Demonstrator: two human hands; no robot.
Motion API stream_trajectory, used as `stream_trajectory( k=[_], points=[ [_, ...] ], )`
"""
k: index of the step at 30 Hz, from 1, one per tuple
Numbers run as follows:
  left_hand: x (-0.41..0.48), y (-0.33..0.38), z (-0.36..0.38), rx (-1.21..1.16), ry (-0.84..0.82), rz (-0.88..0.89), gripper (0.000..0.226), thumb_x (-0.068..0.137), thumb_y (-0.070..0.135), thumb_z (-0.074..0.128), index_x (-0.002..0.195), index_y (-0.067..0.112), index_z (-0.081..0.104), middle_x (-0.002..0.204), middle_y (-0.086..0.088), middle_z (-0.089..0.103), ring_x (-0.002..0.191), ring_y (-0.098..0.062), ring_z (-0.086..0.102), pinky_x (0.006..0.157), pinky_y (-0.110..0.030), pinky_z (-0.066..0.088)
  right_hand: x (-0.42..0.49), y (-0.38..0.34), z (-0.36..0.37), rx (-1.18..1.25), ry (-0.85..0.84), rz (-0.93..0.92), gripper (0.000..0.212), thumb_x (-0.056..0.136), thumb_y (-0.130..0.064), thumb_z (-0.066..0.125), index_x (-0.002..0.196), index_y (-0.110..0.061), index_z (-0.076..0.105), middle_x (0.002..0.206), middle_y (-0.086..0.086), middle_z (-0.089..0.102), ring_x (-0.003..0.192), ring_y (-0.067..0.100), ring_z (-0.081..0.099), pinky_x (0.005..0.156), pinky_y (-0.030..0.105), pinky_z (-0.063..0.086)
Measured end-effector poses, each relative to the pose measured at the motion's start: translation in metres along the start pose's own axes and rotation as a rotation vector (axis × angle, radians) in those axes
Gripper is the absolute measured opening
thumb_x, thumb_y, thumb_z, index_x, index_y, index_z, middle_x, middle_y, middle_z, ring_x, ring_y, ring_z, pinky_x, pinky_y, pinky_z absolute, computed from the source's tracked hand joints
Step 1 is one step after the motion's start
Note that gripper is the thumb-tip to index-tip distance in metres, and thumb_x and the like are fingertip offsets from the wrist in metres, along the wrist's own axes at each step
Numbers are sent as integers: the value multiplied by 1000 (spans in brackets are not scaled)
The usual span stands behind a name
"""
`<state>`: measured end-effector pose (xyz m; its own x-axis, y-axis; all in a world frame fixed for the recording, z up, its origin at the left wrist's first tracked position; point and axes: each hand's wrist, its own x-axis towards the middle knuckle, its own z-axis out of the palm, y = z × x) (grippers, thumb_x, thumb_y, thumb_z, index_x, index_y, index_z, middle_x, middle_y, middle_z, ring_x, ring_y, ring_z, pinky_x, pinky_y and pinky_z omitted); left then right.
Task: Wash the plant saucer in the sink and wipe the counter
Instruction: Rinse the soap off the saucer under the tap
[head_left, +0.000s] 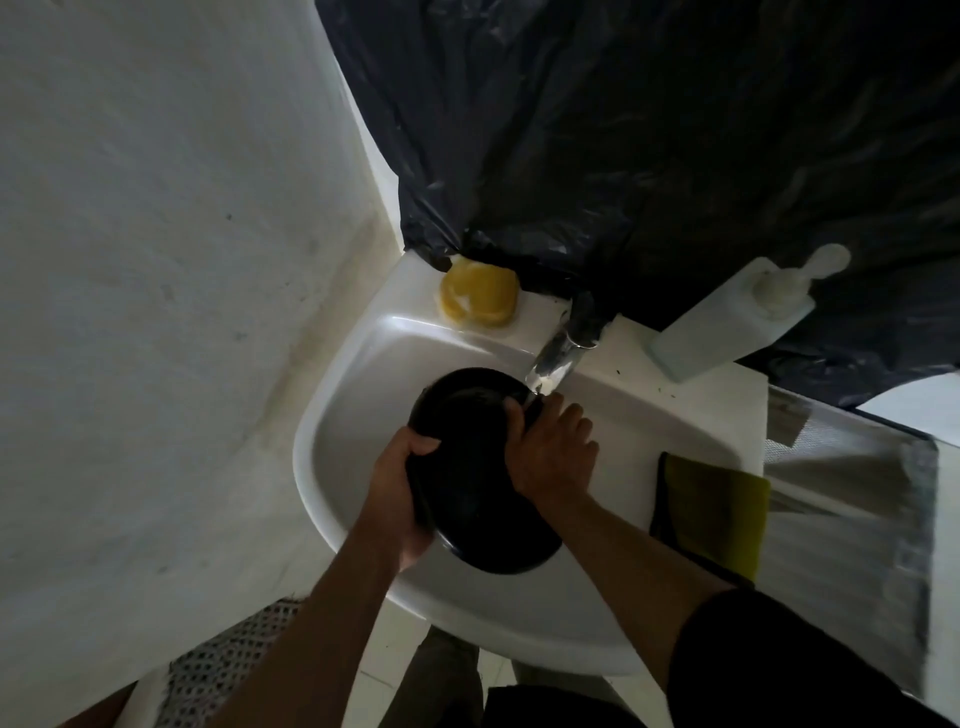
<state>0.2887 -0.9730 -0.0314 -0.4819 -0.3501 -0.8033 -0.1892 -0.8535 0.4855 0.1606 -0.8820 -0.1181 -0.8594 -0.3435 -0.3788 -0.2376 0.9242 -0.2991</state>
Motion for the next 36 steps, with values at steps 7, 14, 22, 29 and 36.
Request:
stream_trajectory(
  k=[7,14,22,29,36],
  points=[
    [-5,-9,3,-57,42,31,45,93,32,48,127,11,69,115,-16,76,105,-34,72,96,-46,55,-12,-43,11,168,-167,35,92,97,-71,14,159,-6,-7,167,19,-9,153,32,-18,119,62,-12],
    [2,-3,12,-168,94,42,54,94,38,49,137,10,64,121,-15,74,116,-32,69,99,-44,53,-35,-66,15,167,-279,-374,83,87,-63,-5,159,-23,-15,167,4,-19,153,28,-21,119,64,-10],
    [0,10,23,-238,140,38,49,89,47,59,130,21,69,128,-3,73,118,-23,69,99,-46,55,-54,-35,-10,303,-654,-685,49,109,-43,11,152,-53,-10,164,-24,-18,149,7,-27,123,46,-15],
    [1,14,12,-137,183,79,46,90,42,58,121,11,71,109,-16,78,99,-33,74,69,-35,59,-82,17,-47,468,-902,-604,42,112,-35,23,152,-46,20,159,-32,16,145,-18,4,117,7,3],
    [3,13,3,-169,132,130,43,94,36,53,122,11,72,113,-17,77,97,-33,76,83,-42,57,-52,56,-41,48,-638,-649,69,102,-60,7,159,-25,25,164,-12,24,150,-6,12,127,32,5]
  ],
)
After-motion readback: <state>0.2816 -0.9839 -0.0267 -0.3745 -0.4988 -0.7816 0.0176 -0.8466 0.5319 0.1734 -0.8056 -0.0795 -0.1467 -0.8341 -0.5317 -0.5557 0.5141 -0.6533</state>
